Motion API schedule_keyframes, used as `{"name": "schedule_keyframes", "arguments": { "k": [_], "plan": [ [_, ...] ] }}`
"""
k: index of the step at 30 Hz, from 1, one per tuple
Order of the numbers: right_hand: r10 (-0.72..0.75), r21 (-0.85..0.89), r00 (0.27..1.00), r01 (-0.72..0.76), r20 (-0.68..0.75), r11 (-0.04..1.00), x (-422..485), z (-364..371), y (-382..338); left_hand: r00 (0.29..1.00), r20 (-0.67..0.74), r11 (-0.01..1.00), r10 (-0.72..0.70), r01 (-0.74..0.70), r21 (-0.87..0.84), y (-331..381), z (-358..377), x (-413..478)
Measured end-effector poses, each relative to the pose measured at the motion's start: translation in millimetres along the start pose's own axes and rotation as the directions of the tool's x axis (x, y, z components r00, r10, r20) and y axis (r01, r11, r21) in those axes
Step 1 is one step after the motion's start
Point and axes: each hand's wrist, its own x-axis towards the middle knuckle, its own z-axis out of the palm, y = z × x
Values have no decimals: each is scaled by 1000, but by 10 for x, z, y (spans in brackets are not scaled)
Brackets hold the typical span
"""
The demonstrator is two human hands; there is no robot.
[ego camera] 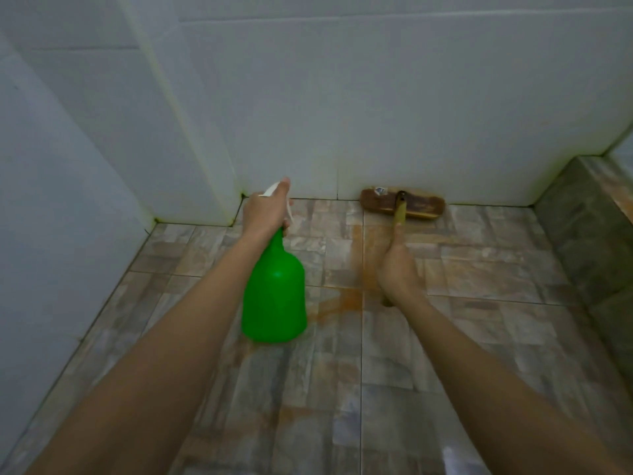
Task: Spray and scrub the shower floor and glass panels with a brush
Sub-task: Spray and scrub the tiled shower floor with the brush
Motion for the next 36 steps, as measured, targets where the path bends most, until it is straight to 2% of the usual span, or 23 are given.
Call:
{"name": "schedule_keyframes", "arguments": {
  "k": [1, 3, 6, 9, 11, 12, 14, 17, 19, 21, 23, 25, 30, 34, 36],
  "plan": [
    [-17, -32, 998, 19, 62, 999, -45, 118, -120, 1000, -21, 1000, -1, 1, 21, -42, -102, 35],
    [-143, -92, 969, 164, 199, 982, -114, 375, -417, 998, -54, 999, 10, -8, 34, -118, -283, 84],
    [-217, -101, 931, 256, 292, 962, -177, 563, -692, 995, -94, 999, 19, -15, 46, -215, -510, 77],
    [-254, -125, 947, 281, 196, 952, -189, 537, -567, 991, -132, 999, 37, -32, 40, -331, -746, 29],
    [-188, -57, 978, 194, 95, 979, -223, 586, -559, 989, -149, 1000, 20, -17, 22, -392, -915, 7],
    [-128, -37, 987, 132, 92, 991, -279, 645, -664, 988, -157, 1000, 11, -8, 20, -413, -997, 2],
    [-91, 18, 977, 89, 190, 996, -413, 874, -1005, 989, -148, 1000, 2, 0, 17, -435, -1121, 11],
    [-263, 28, 914, 268, 308, 963, -491, 1343, -1384, 990, -139, 1000, 7, -5, 16, -453, -1208, 21],
    [-271, -2, 910, 286, 314, 958, -438, 1467, -1402, 990, -139, 1000, 12, -12, 4, -468, -1219, 6],
    [-244, -10, 938, 254, 248, 967, -405, 1418, -1282, 990, -139, 1000, 18, -17, 6, -489, -1233, -21],
    [-132, 89, 988, 125, 84, 988, -455, 1355, -1188, 990, -138, 1000, 22, -23, -7, -503, -1291, -32],
    [-33, 103, 999, 30, 30, 994, -478, 1389, -1229, 991, -130, 999, 22, -26, -29, -481, -1313, -29],
    [-222, 76, 942, 210, 250, 975, -444, 1582, -1667, 990, -130, 998, 54, -52, 24, -439, -1183, 17],
    [-409, 3, 877, 421, 252, 907, -306, 1106, -1048, 993, -95, 998, 69, -67, 18, -437, -904, -36],
    [-374, 5, 917, 378, 139, 926, -147, 668, -566, 997, -39, 998, 64, -64, -11, -400, -731, -88]
  ]
}}
